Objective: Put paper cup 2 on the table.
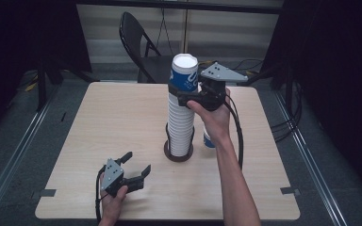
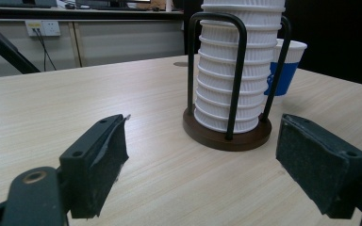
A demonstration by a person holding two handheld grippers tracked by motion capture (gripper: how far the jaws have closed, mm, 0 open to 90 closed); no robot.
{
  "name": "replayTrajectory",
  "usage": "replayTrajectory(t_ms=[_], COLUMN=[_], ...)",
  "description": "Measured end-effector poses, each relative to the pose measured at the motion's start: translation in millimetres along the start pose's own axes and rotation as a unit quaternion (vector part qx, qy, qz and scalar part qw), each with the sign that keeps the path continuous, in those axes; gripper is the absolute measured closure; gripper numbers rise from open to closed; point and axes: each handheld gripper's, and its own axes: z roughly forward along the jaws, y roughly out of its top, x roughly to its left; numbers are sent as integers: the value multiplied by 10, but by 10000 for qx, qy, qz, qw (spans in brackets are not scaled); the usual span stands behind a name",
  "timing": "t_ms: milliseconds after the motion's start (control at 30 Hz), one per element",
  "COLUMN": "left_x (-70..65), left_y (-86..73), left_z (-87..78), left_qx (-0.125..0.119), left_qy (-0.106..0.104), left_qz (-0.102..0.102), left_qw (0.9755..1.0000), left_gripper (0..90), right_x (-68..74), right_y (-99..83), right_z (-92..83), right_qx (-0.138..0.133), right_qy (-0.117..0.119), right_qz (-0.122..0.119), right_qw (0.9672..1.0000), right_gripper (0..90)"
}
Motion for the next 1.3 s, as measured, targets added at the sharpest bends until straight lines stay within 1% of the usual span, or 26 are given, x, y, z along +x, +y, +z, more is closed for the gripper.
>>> replayTrajectory(t_ms=[167,367,467,633,700,833,1067,1133,1200,1300], left_x=[2,3,2,2,1,-3,-4,-2,-3,3], left_y=[1,2,1,2,2,4,3,4,4,3], left_z=[0,1,1,2,3,7,6,6,5,6], left_qx=[5,9,8,12,13,37,27,31,30,25], left_qy=[-3,-3,-3,-3,-9,-19,-11,-37,-37,-50], left_qz=[27,33,34,27,27,75,50,72,97,47], left_qw=[10000,10000,10000,10000,10000,10000,10000,10000,9999,10000], left_gripper=[168,168,168,168,168,169,169,169,171,171], right_x=[-5,-10,-15,-14,-16,-26,-23,-20,-15,-13], right_y=[63,116,149,201,223,271,350,373,391,408], right_z=[-22,-30,-38,-54,-70,-88,-105,-111,-116,-122], right_qx=[16,-69,-156,-206,-219,-266,-364,-429,-439,-474], right_qy=[9,-6,1,36,85,99,100,116,116,132], right_qz=[-37,-12,20,77,158,169,202,250,248,273], right_qw=[10000,10000,9999,9998,9996,9995,9991,9987,9987,9984], right_gripper=[192,195,197,200,202,203,206,207,209,210])
